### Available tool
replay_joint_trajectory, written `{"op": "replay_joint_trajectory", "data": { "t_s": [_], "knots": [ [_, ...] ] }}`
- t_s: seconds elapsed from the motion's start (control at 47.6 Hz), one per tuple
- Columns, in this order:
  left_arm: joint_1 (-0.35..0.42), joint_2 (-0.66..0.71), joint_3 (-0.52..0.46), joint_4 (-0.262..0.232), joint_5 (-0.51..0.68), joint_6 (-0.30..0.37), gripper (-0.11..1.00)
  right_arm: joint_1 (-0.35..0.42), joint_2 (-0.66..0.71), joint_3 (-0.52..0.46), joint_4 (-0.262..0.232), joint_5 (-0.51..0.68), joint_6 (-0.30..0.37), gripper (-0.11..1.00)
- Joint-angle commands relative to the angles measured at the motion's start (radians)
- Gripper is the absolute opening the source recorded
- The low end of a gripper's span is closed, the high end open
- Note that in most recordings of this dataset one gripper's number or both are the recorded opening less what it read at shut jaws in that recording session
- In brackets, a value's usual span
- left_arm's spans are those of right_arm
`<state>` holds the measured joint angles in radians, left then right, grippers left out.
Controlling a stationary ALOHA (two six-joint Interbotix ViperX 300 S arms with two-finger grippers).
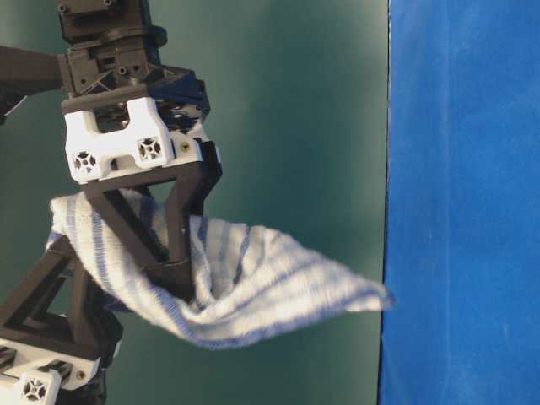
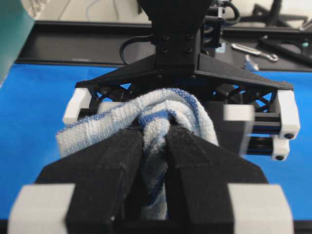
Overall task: Hand over the towel.
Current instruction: 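Move the right gripper to the held towel and grasp it, then open the left gripper and withdraw it, leaving towel in right gripper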
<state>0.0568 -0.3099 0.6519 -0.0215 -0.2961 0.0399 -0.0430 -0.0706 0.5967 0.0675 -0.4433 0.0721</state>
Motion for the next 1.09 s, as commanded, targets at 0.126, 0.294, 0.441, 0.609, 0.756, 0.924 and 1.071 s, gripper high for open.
{"op": "replay_joint_trajectory", "data": {
  "t_s": [0.126, 0.294, 0.441, 0.609, 0.756, 0.924, 1.071],
  "knots": [
    [-0.003, -0.014, -0.011, -0.002, -0.029, -0.006, 0.05, 0.000, -0.017, -0.021, -0.003, -0.003, -0.003, 0.16],
    [0.000, -0.023, -0.003, -0.002, -0.040, -0.006, 0.06, 0.003, -0.034, -0.009, -0.003, 0.017, -0.003, 0.16],
    [-0.002, -0.015, -0.006, -0.003, -0.040, -0.011, 0.10, 0.006, -0.052, 0.006, -0.003, 0.025, -0.003, 0.16],
    [-0.018, -0.029, 0.006, -0.003, -0.037, -0.014, 0.59, 0.015, -0.092, 0.038, -0.005, 0.025, -0.003, 0.16],
    [-0.021, -0.086, 0.060, -0.005, -0.034, -0.014, 0.92, 0.021, -0.164, 0.101, -0.005, 0.025, 0.000, 0.16],
    [-0.021, -0.198, 0.144, -0.005, -0.032, -0.015, 0.94, 0.021, -0.275, 0.196, -0.005, 0.026, 0.005, 0.16],
    [-0.028, -0.293, 0.204, -0.005, -0.015, -0.015, 0.94, 0.021, -0.374, 0.264, -0.005, 0.060, 0.005, 0.16]
  ]
}}
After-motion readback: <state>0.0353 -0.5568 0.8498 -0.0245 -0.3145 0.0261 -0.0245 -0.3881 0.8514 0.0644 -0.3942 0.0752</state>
